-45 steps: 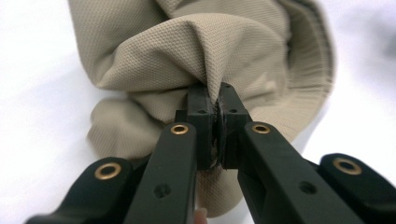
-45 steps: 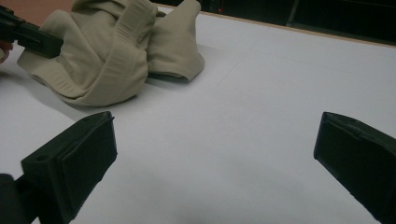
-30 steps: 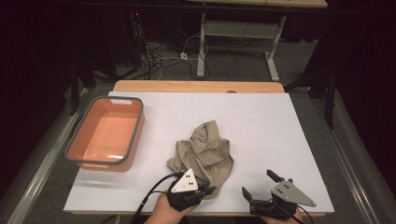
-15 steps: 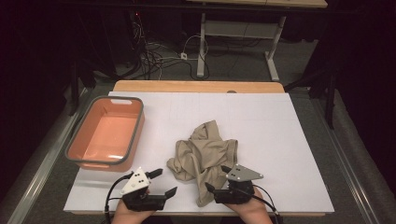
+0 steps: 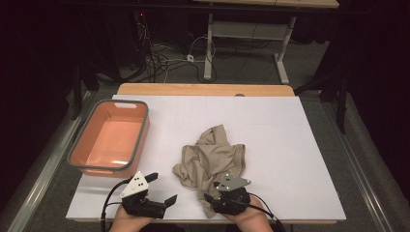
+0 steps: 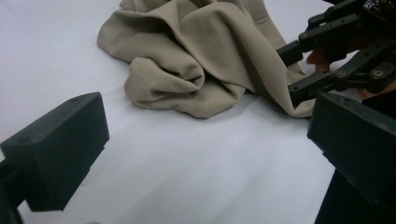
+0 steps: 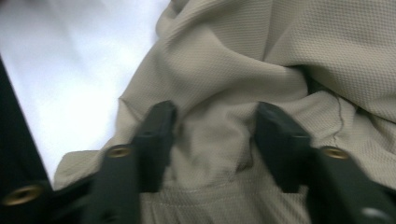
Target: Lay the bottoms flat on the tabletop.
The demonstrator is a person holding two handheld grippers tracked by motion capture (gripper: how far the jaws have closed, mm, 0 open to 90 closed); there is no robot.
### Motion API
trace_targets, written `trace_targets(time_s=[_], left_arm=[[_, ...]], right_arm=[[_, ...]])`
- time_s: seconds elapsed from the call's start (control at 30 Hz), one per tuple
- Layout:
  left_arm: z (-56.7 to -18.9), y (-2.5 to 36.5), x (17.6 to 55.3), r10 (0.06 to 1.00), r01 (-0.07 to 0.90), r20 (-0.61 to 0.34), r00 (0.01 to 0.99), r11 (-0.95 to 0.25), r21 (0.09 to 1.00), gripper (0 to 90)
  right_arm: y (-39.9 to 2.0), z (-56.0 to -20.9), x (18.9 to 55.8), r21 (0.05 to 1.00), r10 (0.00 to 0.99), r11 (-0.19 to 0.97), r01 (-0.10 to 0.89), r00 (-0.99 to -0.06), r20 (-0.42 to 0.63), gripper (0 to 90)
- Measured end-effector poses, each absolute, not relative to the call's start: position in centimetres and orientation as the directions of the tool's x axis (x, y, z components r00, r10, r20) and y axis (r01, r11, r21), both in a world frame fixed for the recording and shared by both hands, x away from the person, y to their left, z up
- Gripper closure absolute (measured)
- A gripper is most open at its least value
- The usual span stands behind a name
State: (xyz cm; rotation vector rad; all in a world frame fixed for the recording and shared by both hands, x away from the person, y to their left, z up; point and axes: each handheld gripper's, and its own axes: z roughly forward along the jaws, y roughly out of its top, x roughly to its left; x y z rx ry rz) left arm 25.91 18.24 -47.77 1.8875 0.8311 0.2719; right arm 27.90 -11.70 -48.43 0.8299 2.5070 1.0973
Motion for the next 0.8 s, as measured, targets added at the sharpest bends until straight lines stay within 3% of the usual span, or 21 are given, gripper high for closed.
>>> trace_targets(time_s=[0.13,0.17,0.43,0.8], left_arm=[[-47.7,18.2,26.3,0.636,0.402,-0.170,0.753,-0.240,0.884,0.0],[-47.7,18.1,26.4,0.635,0.406,-0.174,0.752,-0.240,0.882,0.0],[-47.0,17.5,27.0,0.617,0.417,-0.191,0.763,-0.245,0.875,0.0],[-47.1,17.1,28.4,0.622,0.385,-0.168,0.765,-0.233,0.893,0.0]], right_arm=[[-12.3,-48.4,27.8,0.741,0.599,0.554,0.380,-0.800,-0.038,85.4],[-12.4,-48.4,27.8,0.741,0.599,0.554,0.379,-0.800,-0.038,88.3],[-15.2,-46.9,27.0,0.787,0.635,0.508,0.351,-0.770,-0.066,89.5],[-24.0,-46.0,27.2,0.819,0.786,0.426,0.385,-0.606,-0.124,89.5]])
